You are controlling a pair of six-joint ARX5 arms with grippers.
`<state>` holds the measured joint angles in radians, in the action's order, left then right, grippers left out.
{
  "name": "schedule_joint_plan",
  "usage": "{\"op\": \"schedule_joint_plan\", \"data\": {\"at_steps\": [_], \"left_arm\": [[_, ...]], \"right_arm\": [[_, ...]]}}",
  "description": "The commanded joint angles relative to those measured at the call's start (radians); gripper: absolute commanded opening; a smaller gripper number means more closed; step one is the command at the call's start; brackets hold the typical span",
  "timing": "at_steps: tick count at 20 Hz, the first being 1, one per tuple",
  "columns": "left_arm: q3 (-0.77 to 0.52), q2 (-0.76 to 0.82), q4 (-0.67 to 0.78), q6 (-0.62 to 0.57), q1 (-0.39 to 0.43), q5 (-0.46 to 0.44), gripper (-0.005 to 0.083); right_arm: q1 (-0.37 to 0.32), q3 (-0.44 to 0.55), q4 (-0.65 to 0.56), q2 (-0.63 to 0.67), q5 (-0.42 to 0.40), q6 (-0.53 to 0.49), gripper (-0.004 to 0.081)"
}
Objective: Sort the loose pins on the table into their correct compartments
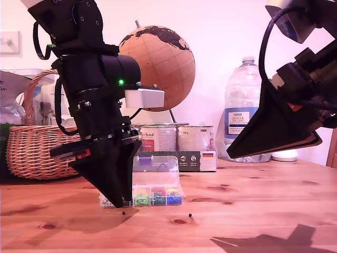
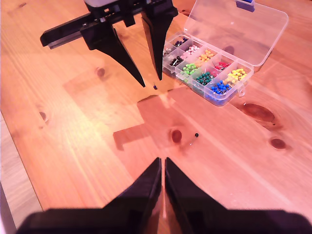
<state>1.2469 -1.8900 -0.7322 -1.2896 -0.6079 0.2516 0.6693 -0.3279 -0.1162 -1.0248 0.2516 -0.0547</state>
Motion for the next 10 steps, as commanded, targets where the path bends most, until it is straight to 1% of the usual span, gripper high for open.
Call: {"op": "schedule_joint_plan", "data": {"at_steps": [1, 10], "left_arm": [[-0.023, -0.037, 0.005, -0.024, -0.001, 0.003, 0.0181], [-0.023, -0.048, 0.023, -0.024, 0.007, 0.001, 0.0181]], "right_arm": [[0.005, -0.014, -0.007, -0.006, -0.001, -0.006, -0.0012], [0.005, -0.014, -0.01, -0.006, -0.001, -0.006, -0.0012]]}}
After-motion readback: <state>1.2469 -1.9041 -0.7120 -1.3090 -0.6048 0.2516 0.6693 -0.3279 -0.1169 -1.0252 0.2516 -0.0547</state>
